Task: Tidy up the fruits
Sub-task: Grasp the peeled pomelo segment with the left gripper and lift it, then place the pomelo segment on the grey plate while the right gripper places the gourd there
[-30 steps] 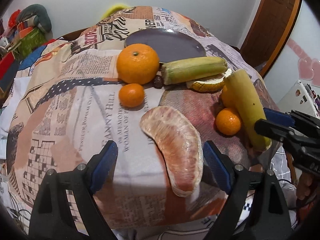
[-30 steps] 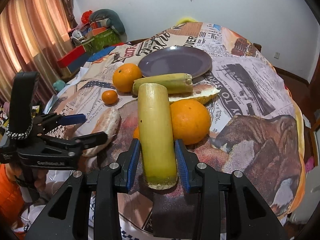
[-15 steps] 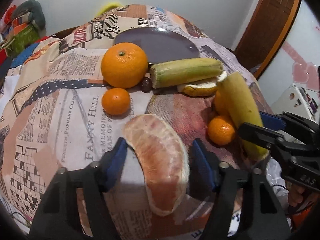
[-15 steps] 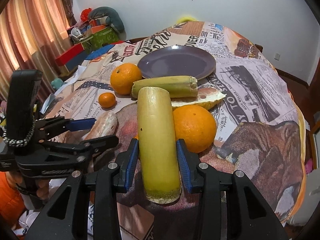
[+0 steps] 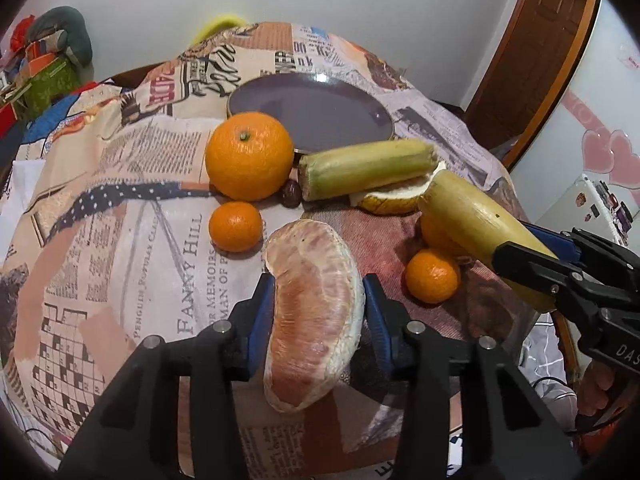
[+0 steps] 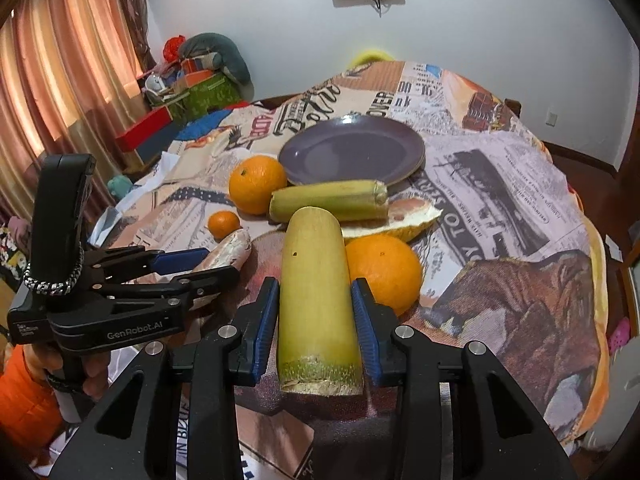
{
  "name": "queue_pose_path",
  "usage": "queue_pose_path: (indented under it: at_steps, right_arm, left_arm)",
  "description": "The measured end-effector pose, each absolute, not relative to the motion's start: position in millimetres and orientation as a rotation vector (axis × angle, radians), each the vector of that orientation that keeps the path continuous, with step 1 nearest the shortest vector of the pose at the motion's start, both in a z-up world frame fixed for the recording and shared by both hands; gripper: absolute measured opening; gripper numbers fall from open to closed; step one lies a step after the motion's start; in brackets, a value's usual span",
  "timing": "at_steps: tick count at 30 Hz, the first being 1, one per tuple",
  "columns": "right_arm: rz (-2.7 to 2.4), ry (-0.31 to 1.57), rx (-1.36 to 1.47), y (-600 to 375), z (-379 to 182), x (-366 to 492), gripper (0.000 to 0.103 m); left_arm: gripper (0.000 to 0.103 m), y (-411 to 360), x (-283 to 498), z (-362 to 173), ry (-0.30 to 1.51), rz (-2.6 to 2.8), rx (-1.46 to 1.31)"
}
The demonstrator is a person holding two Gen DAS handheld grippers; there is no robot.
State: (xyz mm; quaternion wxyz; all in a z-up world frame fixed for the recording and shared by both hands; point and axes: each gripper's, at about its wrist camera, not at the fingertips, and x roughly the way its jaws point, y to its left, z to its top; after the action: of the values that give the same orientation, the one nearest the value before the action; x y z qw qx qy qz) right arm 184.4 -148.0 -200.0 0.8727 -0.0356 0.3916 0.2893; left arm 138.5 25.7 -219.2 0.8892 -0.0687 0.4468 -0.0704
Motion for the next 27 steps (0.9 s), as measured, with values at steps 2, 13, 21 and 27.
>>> queue_pose_path:
  at_steps: [2, 13, 21, 27]
  right_arm:
    - [0.601, 0.808, -0.068, -150.6, -197.0, 184.8, 0.034]
    - [0.571, 0.710, -0.057, -160.4, -166.1, 194.2, 0.034]
    - [0.545, 0.619, -0.075, -161.4, -143.4, 207.9, 0.034]
    - [0.543, 0.581, -0.074, -157.5, -133.8, 222.4, 0.034]
  left_arm:
    - [0.043, 26.6, 136.7, -212.5, 0.906, -0.142, -0.140]
    - [0.043, 35.7, 139.3, -158.8, 0.755, -0.133, -0.139]
    - [0.043, 41.5, 157.3, -134.9, 0.685, -0.122, -0.136]
    - [0.043, 44.7, 177.5, -128.6, 0.662, -0.111, -0.119]
